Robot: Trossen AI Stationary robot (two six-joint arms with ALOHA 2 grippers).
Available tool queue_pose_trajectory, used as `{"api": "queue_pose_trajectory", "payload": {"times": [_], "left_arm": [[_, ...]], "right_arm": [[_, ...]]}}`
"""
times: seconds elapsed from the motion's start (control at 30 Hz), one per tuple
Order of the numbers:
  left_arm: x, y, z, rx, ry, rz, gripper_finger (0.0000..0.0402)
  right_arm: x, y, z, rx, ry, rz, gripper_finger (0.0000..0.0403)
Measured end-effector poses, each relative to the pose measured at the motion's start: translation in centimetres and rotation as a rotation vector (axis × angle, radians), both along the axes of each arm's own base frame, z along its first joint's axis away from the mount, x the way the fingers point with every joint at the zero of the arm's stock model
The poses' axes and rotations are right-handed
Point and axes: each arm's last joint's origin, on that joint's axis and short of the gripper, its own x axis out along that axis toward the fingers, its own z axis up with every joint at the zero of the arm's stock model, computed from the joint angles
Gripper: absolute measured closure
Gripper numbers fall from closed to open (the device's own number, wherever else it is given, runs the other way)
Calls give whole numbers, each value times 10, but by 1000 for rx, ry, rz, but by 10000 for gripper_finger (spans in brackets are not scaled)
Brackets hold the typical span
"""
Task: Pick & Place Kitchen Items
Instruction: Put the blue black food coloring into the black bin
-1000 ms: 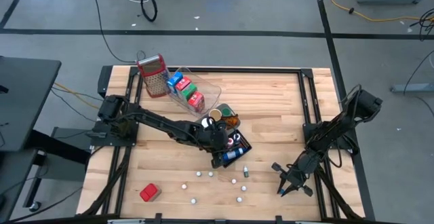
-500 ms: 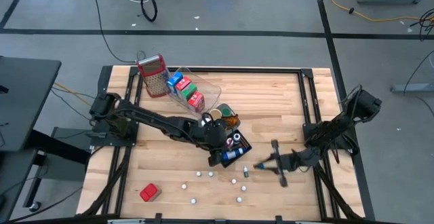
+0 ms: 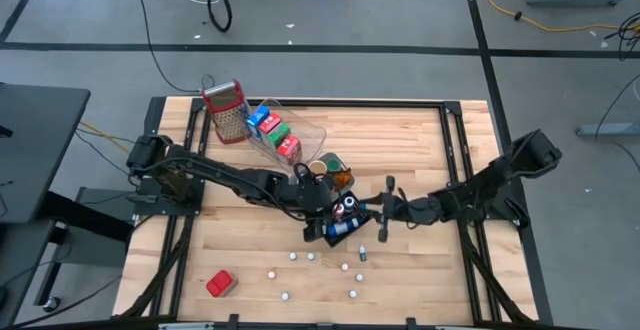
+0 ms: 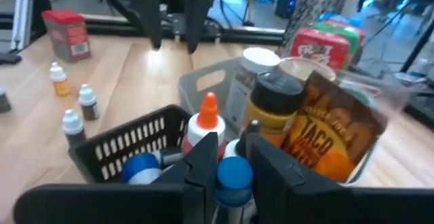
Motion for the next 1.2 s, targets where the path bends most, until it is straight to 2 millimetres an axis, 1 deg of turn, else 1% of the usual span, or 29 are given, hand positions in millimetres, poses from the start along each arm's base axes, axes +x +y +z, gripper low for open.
{"api": "queue_pose_trajectory", "payload": {"times": [0.13,0.23,0.3,0.5,0.6,0.83,0.93,1.07,1.2], "left_arm": [[0,0,0,9,-2,-4,285],[0,0,0,6,-5,-2,285],[1,0,1,-3,-9,5,285],[0,0,0,-7,-8,8,285],[0,0,0,-7,-8,8,285],[0,0,0,-24,-8,22,285],[0,0,0,-27,-9,26,285],[1,0,0,-29,-8,27,285],[1,0,0,-46,-9,43,285]], "right_arm": [[2,-4,-8,26,65,46,326],[4,-9,-19,55,115,15,326],[6,-12,-24,44,129,-2,326],[9,-17,-29,20,138,-24,324],[10,-20,-29,20,138,-34,312],[10,-20,-28,20,137,-35,249],[9,-18,-27,25,130,-11,229],[8,-15,-21,27,109,12,218],[6,-12,-9,-6,68,42,221]]}}
